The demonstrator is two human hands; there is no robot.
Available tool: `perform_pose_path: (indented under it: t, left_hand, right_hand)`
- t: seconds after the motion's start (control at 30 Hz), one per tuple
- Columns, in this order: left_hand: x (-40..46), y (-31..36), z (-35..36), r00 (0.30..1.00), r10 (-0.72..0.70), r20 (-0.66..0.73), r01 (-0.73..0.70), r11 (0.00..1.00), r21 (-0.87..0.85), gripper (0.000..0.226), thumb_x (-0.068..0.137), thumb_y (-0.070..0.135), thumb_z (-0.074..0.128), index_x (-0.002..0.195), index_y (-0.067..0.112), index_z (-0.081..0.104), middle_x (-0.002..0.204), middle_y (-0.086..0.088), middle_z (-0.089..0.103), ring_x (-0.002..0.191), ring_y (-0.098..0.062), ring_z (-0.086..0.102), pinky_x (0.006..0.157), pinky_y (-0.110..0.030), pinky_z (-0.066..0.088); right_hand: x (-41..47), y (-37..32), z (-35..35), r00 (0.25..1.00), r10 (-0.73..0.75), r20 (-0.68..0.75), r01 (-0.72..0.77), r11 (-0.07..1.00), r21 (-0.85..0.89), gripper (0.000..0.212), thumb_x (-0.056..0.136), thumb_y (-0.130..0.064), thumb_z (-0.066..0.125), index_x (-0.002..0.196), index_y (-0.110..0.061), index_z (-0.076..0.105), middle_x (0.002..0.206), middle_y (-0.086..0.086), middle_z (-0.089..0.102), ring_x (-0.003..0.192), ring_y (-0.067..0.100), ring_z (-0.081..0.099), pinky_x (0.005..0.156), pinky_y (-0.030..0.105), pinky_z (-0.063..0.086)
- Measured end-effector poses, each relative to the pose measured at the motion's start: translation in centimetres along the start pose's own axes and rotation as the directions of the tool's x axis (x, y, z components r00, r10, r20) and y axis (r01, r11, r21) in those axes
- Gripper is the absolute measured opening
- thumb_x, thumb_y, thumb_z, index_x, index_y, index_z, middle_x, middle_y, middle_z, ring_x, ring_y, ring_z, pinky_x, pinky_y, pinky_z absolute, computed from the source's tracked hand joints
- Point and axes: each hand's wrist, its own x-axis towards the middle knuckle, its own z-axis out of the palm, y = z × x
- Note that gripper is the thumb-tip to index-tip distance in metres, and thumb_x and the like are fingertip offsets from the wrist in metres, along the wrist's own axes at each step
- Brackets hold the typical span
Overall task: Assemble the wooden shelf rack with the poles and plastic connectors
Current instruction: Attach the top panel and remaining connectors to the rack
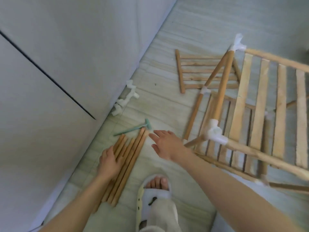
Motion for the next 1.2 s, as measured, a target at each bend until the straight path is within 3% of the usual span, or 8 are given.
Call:
perform_pose_path:
  t: [0.13,0.27,0.43,0.53,0.73,0.9,1.03,1.2]
  left_hand:
    - [0.9,-1.5,1.6,1.000,0.011,0.001,-0.011,0.987,0.159,0.078,0.091,0.045,0.051,0.148,0.012,0.011,0.149,-0.015,0.020,0.133,-0.035,0.026,0.100,-0.046,0.036]
    - [1.4,-1.5,2.0,0.999,0.039,-0.029,-0.031,0.972,0.231,0.080,0.089,0.046,0.053,0.148,0.014,0.010,0.142,-0.015,0.025,0.126,-0.034,0.029,0.094,-0.044,0.039]
    - [2.2,0.0,1.9,0.999,-0.024,0.031,0.013,0.947,0.321,0.095,0.079,0.041,0.068,0.147,0.018,0.005,0.135,-0.015,0.026,0.123,-0.033,0.031,0.092,-0.046,0.039]
    - [3.1,0.7,1.6,0.999,-0.036,0.040,0.021,0.947,0.320,0.087,0.077,0.036,0.071,0.142,0.016,0.017,0.133,-0.015,0.031,0.122,-0.034,0.035,0.092,-0.045,0.039]
    - [3.3,0.4,0.6,1.000,0.014,0.018,-0.017,0.974,0.226,0.046,0.086,0.020,0.062,0.120,0.003,0.037,0.121,-0.020,0.049,0.108,-0.036,0.052,0.082,-0.040,0.043]
    - [1.5,4.0,-3.7,0.981,0.148,-0.121,-0.166,0.974,-0.154,0.035,0.082,0.012,0.064,0.109,0.004,0.043,0.091,-0.009,0.057,0.086,-0.032,0.057,0.062,-0.032,0.037]
    - [-1.9,11.2,-9.2,0.950,0.244,-0.197,-0.312,0.795,-0.521,0.023,0.073,0.005,0.063,0.095,0.004,0.060,0.073,0.003,0.062,0.068,-0.013,0.058,0.054,-0.018,0.045]
    - [-8.6,21.2,-14.9,0.823,0.502,-0.266,-0.491,0.392,-0.778,0.029,0.079,-0.013,0.051,0.091,0.012,0.061,0.079,0.003,0.073,0.060,-0.009,0.063,0.058,-0.018,0.050]
  right_hand:
    - [0.8,1.7,7.0,0.960,0.175,0.217,-0.206,0.970,0.127,0.054,0.099,-0.030,0.036,0.148,-0.018,0.015,0.158,0.006,0.004,0.144,0.026,0.008,0.113,0.044,0.022]
    - [0.6,2.2,9.4,0.963,0.174,0.205,-0.210,0.963,0.171,0.054,0.098,-0.029,0.040,0.147,-0.016,0.021,0.158,0.007,-0.003,0.145,0.025,0.001,0.112,0.040,0.026]
    - [0.8,2.3,9.0,0.949,0.182,0.258,-0.255,0.923,0.289,0.050,0.101,-0.031,0.033,0.147,-0.016,0.024,0.158,0.006,-0.003,0.145,0.024,-0.001,0.114,0.035,0.014]
    - [0.4,2.3,8.8,0.937,0.197,0.288,-0.295,0.888,0.353,0.049,0.101,-0.030,0.033,0.146,-0.013,0.027,0.158,0.007,0.002,0.145,0.024,0.006,0.114,0.033,0.014]
    - [-0.7,1.4,6.8,0.908,0.241,0.342,-0.389,0.788,0.477,0.047,0.101,-0.032,0.035,0.144,-0.013,0.033,0.153,0.009,0.025,0.137,0.025,0.030,0.107,0.029,0.026]
    - [-2.1,0.0,1.4,0.909,0.181,0.375,-0.381,0.725,0.574,0.039,0.099,-0.030,0.035,0.127,-0.011,0.054,0.132,0.010,0.053,0.117,0.027,0.051,0.090,0.030,0.041]
    - [-4.5,-1.4,-5.5,0.958,0.168,0.233,-0.283,0.697,0.659,0.035,0.097,-0.021,0.039,0.117,0.002,0.058,0.120,0.019,0.060,0.111,0.033,0.056,0.096,0.039,0.045]
    - [-10.5,-2.3,-14.0,0.990,0.132,0.046,-0.116,0.588,0.801,0.042,0.098,-0.023,0.041,0.139,-0.013,0.041,0.137,0.006,0.050,0.124,0.022,0.048,0.096,0.031,0.043]
